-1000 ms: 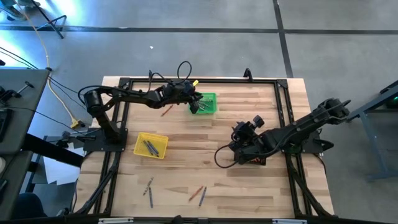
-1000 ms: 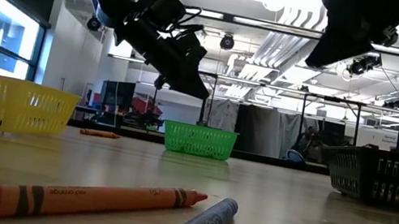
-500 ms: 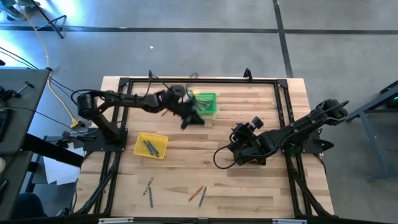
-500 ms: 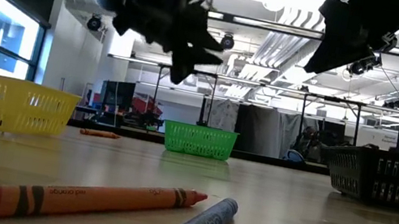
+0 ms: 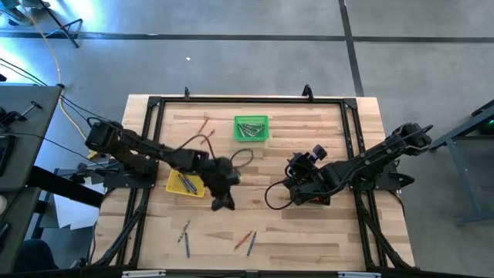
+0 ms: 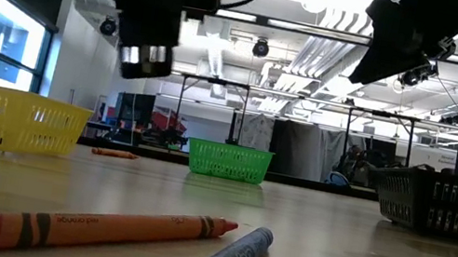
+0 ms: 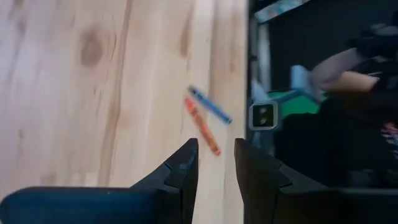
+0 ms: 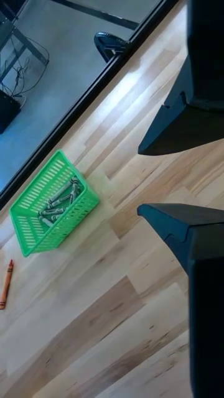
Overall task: Sort crayons
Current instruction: Put the orange crayon into the black basket
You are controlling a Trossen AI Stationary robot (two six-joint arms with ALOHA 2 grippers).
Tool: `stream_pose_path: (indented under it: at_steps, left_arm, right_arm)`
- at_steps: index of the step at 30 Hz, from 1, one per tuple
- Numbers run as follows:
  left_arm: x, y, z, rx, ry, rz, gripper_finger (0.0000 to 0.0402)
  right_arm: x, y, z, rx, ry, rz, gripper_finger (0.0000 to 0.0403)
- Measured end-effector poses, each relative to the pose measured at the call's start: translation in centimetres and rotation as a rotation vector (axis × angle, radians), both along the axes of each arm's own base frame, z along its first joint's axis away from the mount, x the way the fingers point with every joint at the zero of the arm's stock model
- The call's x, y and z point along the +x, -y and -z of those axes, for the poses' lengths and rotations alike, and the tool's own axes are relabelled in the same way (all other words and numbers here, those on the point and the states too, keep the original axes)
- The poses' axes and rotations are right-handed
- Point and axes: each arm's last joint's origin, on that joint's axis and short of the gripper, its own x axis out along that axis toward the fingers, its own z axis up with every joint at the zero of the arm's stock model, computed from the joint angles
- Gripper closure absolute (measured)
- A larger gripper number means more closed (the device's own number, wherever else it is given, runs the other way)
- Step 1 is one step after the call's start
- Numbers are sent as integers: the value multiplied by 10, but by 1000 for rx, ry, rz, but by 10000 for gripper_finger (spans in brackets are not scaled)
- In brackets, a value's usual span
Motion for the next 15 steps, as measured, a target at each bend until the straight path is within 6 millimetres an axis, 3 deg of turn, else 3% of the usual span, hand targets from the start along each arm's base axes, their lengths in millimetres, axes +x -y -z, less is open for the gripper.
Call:
stream_pose_path:
  at_steps: [5, 11, 15]
  left_arm:
    - [-5, 27, 6, 58, -42, -32, 307]
    - [-9, 46, 6, 143, -21, -89, 307]
    - [0, 68, 5, 163, -26, -40, 307]
  right_arm:
    - [0, 0, 0, 2, 4, 0, 275]
    - [2, -1, -1, 12, 28, 0, 275]
    - [4, -2, -1, 22, 51, -2, 275]
